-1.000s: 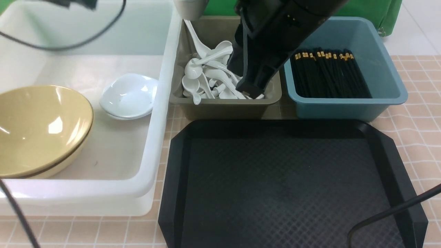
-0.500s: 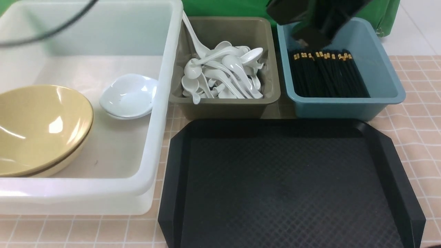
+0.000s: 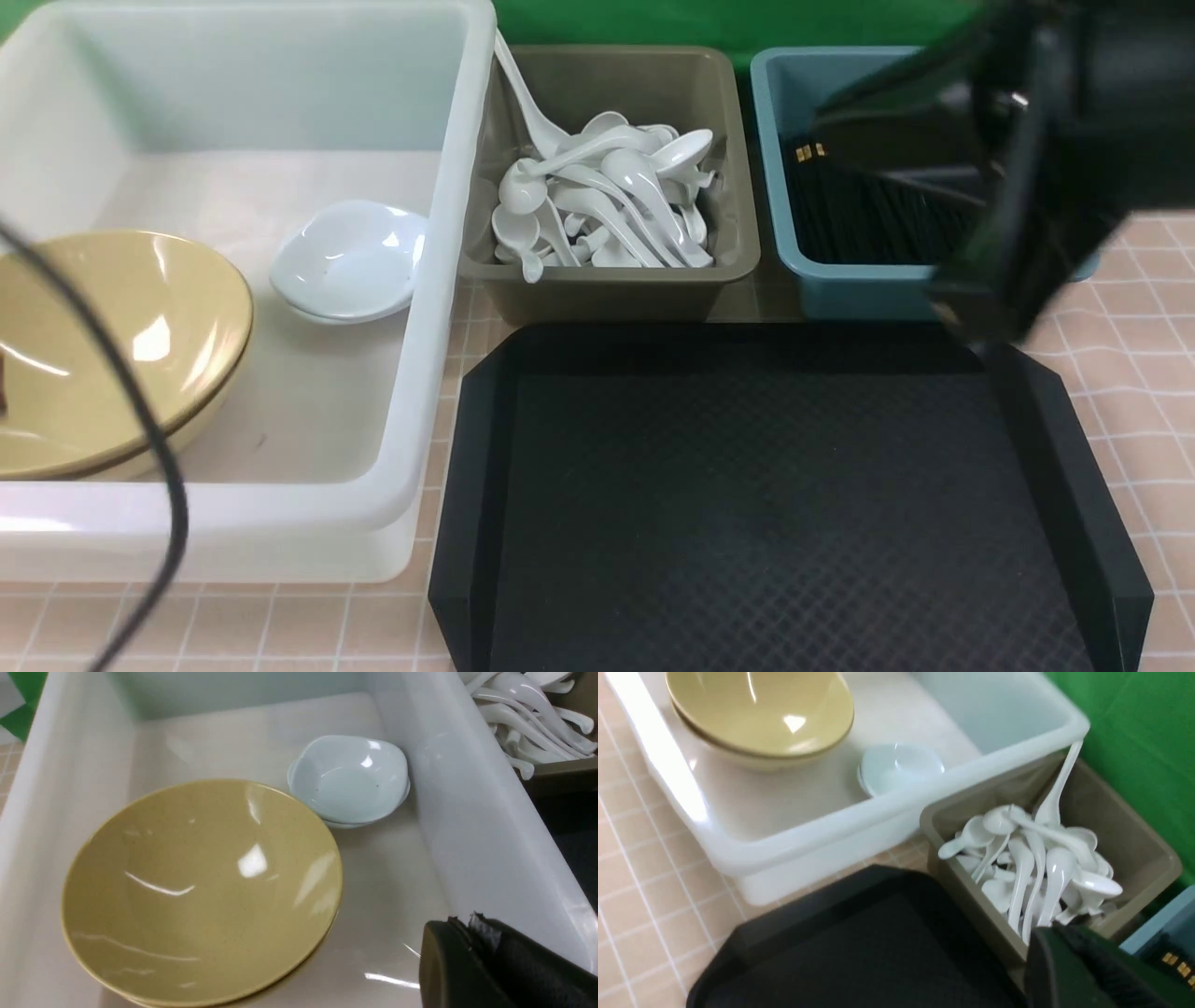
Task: On brown table put chopsticks spoon bowls plates into blue grey white boxes.
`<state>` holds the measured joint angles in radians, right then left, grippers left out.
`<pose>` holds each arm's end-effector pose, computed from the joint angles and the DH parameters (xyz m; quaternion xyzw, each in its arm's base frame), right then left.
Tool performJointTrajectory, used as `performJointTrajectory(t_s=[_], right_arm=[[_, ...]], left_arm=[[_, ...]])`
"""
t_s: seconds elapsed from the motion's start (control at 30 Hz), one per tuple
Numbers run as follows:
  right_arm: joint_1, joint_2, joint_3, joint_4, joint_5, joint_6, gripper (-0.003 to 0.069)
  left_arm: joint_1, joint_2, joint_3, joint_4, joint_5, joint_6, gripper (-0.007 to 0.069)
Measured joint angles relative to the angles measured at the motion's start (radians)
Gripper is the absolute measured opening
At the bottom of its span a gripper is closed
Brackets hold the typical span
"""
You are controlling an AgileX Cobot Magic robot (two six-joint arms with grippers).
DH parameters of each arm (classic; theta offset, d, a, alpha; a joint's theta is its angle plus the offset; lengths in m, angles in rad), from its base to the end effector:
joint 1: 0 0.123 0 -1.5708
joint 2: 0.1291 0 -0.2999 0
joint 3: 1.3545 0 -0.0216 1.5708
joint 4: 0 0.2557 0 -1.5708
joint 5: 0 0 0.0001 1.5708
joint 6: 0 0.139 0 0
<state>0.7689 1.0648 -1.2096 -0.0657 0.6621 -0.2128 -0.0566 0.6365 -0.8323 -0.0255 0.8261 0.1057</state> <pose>0.1906 0.1766 0.4238 -0.4062 0.7368 0.1183 0.5274 0.1418 -0.0106 0.3511 0.0677 0.8682 -0.0003 0.4916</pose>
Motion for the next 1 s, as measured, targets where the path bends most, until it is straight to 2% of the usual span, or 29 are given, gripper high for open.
performJointTrajectory(t_s=[0.27, 0.43, 0.57, 1.0], right_arm=[[0.000, -0.308, 0.372, 0.000, -0.384, 0.045, 0.0049], [0.000, -0.463, 0.525, 0.000, -0.566, 0.058, 0.0049], [0.000, -0.509, 0.575, 0.000, -0.620, 0.058, 0.0049], [0.000, -0.511, 0.576, 0.000, -0.608, 0.062, 0.0049]], left_arm=[[0.000, -0.305, 0.276, 0.014, -0.086, 0.000, 0.0004], [-0.001, -0.478, 0.407, 0.018, -0.171, 0.001, 0.0004], [-0.001, -0.559, 0.465, 0.018, -0.204, 0.001, 0.0004], [-0.001, -0.584, 0.511, 0.018, -0.218, 0.001, 0.0004]])
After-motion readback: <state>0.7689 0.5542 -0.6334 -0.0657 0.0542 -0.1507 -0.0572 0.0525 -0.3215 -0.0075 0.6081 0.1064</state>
